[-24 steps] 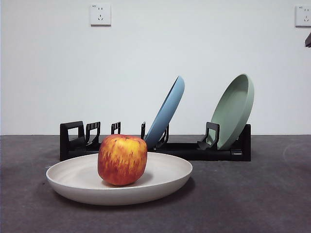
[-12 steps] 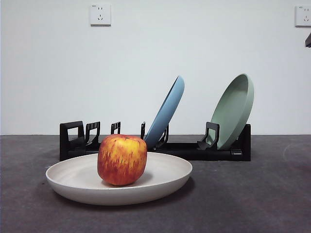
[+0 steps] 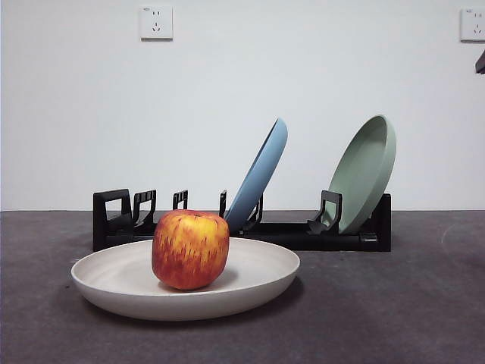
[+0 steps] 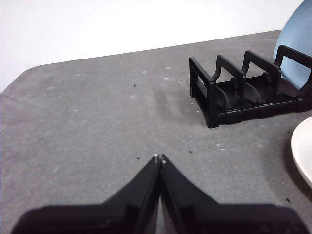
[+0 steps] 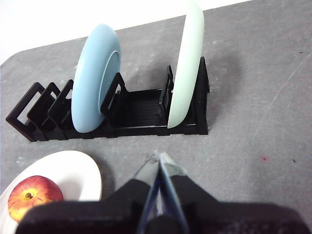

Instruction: Take the yellow plate from the plate rack,put the plate on the table,take the apple from the table,put the apple in the plate

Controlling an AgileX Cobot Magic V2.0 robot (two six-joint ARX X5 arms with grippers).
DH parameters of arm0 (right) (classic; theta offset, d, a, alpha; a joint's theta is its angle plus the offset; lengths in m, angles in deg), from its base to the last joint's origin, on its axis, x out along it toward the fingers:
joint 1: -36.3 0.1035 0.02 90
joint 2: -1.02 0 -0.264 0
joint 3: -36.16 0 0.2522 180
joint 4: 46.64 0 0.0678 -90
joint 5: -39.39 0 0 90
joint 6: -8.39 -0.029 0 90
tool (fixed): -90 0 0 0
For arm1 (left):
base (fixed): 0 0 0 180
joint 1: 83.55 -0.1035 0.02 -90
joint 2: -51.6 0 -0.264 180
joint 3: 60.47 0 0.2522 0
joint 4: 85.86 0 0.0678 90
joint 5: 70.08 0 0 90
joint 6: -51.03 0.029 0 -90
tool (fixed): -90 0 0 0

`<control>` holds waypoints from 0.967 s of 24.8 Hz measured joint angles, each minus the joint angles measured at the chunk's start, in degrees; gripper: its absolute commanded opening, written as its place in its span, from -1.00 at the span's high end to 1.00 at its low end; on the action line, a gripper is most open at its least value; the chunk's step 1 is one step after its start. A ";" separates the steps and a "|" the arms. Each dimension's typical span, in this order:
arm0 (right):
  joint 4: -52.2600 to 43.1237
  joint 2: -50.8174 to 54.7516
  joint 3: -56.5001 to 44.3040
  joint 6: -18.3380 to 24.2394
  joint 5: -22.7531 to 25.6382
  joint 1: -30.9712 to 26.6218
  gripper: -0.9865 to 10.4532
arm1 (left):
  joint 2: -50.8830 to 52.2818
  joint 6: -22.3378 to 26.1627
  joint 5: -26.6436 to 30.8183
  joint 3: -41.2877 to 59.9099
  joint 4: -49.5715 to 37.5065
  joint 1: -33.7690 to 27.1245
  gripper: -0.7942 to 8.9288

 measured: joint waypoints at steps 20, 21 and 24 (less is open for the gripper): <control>0.52 9.03 -0.26 10.60 -0.90 -5.64 0.83 | 0.00 0.00 0.00 0.00 0.00 0.00 0.84; 0.37 11.26 -0.98 11.76 -2.84 -7.93 0.83 | 0.00 0.00 0.00 0.00 0.00 0.00 0.84; 0.22 17.79 -4.96 13.18 -5.07 -14.16 0.83 | 0.00 0.00 0.00 0.00 0.00 0.00 0.84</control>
